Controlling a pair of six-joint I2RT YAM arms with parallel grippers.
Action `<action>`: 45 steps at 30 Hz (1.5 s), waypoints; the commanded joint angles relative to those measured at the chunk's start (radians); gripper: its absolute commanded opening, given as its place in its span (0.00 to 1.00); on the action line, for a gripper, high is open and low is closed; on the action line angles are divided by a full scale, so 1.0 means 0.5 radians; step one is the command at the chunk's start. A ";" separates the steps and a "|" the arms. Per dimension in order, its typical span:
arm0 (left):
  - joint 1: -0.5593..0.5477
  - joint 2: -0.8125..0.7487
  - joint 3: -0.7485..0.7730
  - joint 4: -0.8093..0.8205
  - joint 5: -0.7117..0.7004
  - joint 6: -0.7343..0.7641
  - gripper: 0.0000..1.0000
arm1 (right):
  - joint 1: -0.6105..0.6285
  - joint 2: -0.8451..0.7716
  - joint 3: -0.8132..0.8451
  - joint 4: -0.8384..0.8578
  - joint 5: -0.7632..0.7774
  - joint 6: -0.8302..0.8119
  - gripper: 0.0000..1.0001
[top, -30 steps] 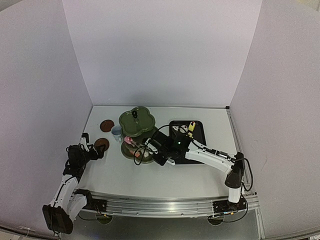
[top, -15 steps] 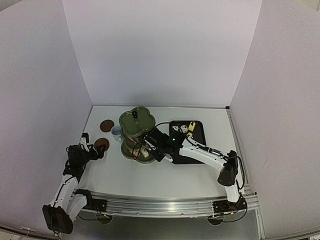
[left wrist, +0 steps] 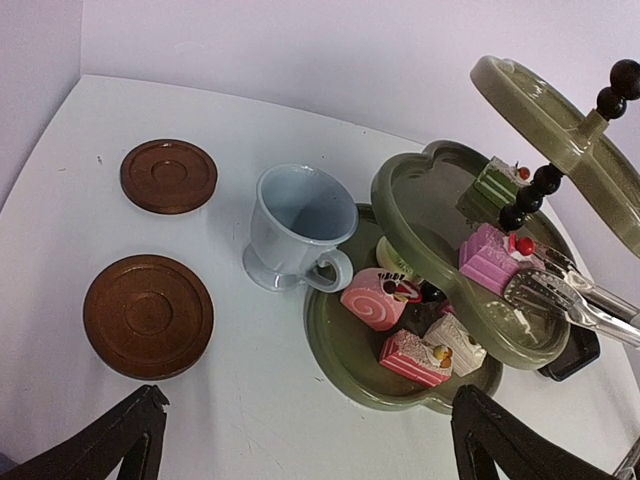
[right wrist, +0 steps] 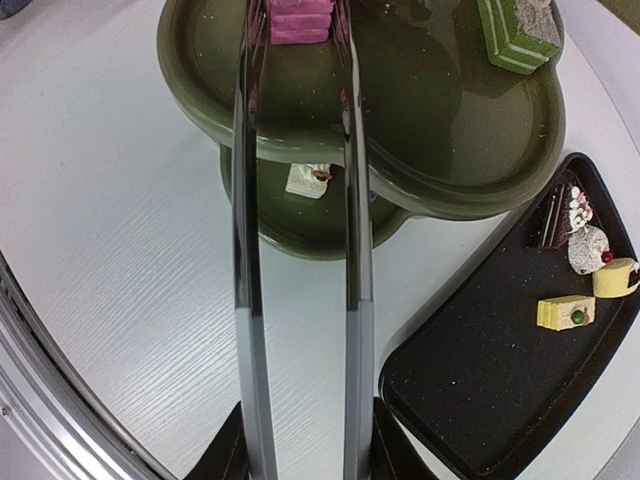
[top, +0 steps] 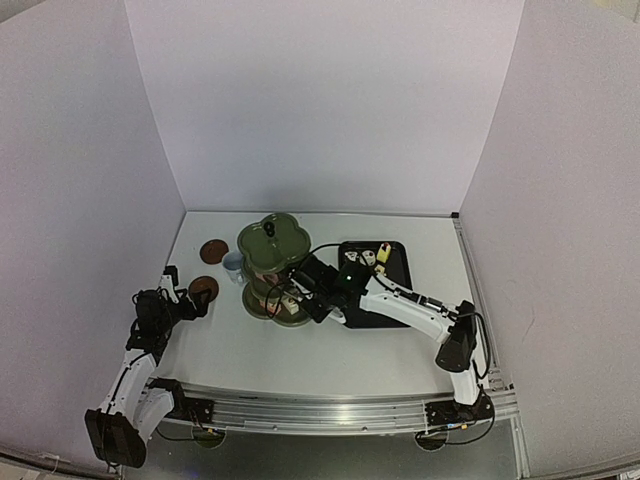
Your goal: Serve the afternoon tea
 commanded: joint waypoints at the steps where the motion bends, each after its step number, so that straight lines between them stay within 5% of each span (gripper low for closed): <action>1: 0.006 0.012 -0.011 0.060 0.033 0.019 1.00 | -0.011 -0.196 0.020 0.003 -0.057 0.069 0.31; 19: 0.006 0.031 -0.005 0.052 0.059 0.023 1.00 | -0.011 -0.633 -0.418 -0.021 -0.170 0.244 0.31; 27: 0.006 0.051 -0.006 0.051 0.072 0.017 1.00 | -0.015 -0.905 -0.663 -0.101 0.022 0.510 0.30; 35: 0.005 0.073 -0.008 0.061 0.090 -0.003 0.99 | -0.320 -1.109 -0.928 -0.077 -0.042 0.732 0.28; 45: 0.005 0.071 -0.005 0.054 0.095 -0.001 1.00 | -0.640 -0.682 -0.940 0.119 -0.050 0.692 0.27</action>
